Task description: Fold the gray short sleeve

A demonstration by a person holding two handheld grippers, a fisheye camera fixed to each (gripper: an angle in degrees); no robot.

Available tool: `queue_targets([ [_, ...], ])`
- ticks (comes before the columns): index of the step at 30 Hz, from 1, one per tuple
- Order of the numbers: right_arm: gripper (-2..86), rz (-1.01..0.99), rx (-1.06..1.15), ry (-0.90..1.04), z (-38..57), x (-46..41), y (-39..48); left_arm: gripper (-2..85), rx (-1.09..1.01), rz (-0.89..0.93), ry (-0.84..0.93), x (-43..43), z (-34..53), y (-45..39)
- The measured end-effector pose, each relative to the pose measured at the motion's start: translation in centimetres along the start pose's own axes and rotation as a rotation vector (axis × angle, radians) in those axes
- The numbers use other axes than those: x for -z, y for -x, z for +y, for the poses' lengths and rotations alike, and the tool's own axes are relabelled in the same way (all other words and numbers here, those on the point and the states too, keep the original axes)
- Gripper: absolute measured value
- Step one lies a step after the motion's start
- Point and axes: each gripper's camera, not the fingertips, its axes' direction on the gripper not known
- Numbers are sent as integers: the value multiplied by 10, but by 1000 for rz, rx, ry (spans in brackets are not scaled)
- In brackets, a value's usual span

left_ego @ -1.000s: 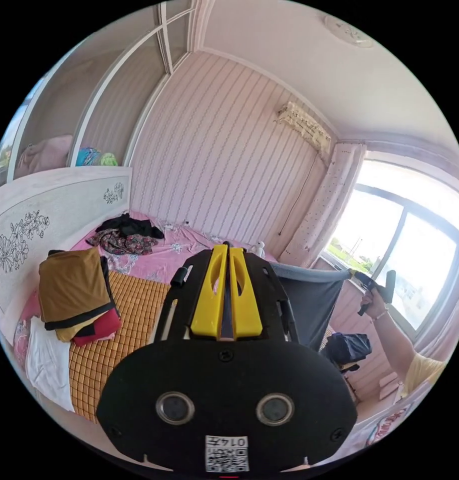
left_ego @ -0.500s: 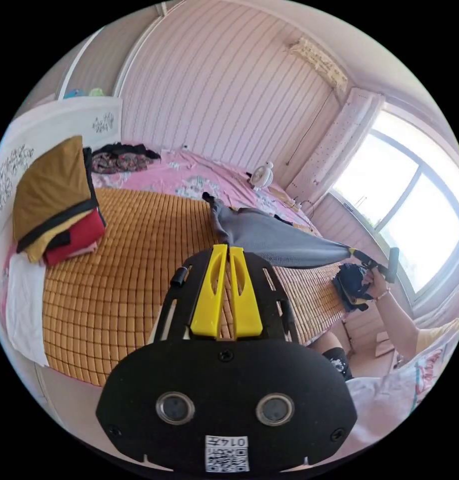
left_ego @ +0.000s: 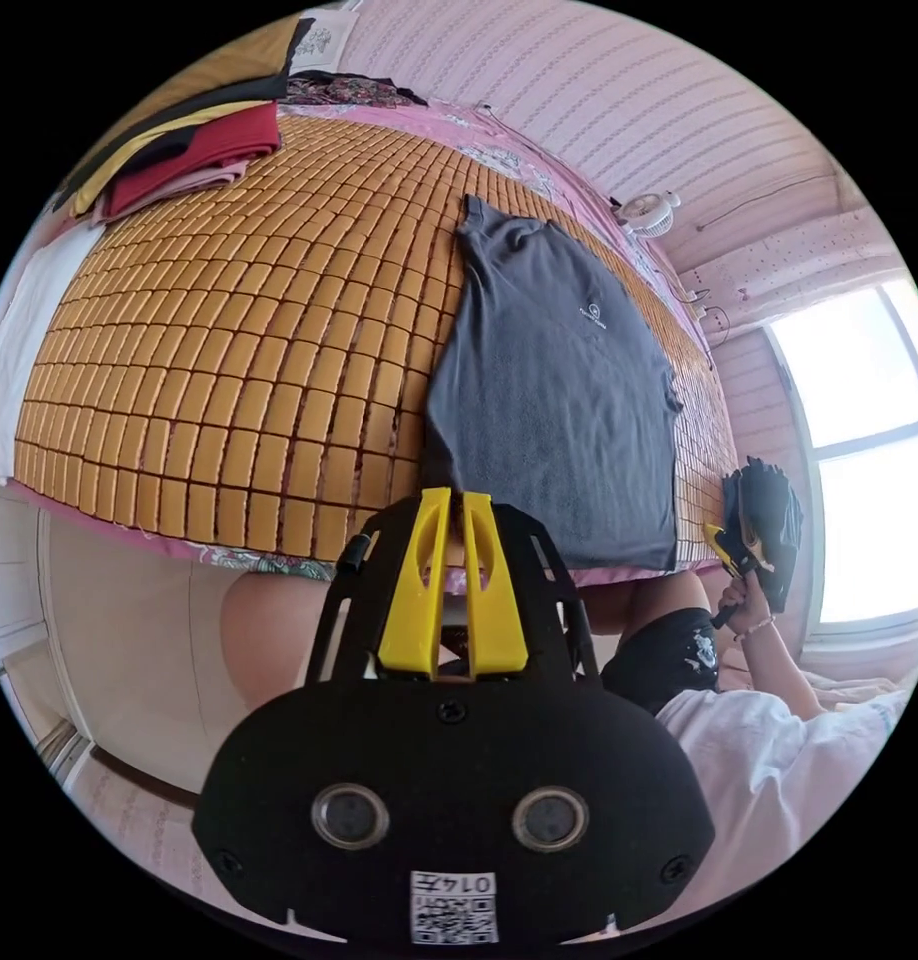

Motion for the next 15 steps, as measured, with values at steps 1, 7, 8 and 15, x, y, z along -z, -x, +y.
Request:
queue_targets([
  [1, 59, 10, 41, 34, 2, -8, 11, 10, 3, -13, -9, 3, 0, -6],
  [7, 67, 305, 321, 267, 19, -75, 77, 40, 7, -80, -8, -2, -10, -39],
  [8, 64, 331, 329, 281, 20, -81, 79, 43, 7, -85, -10, -3, -11, -43],
  [15, 12, 285, 321, 295, 16, -75, 76, 55, 9, -133, 47, -25, -33, -81],
])
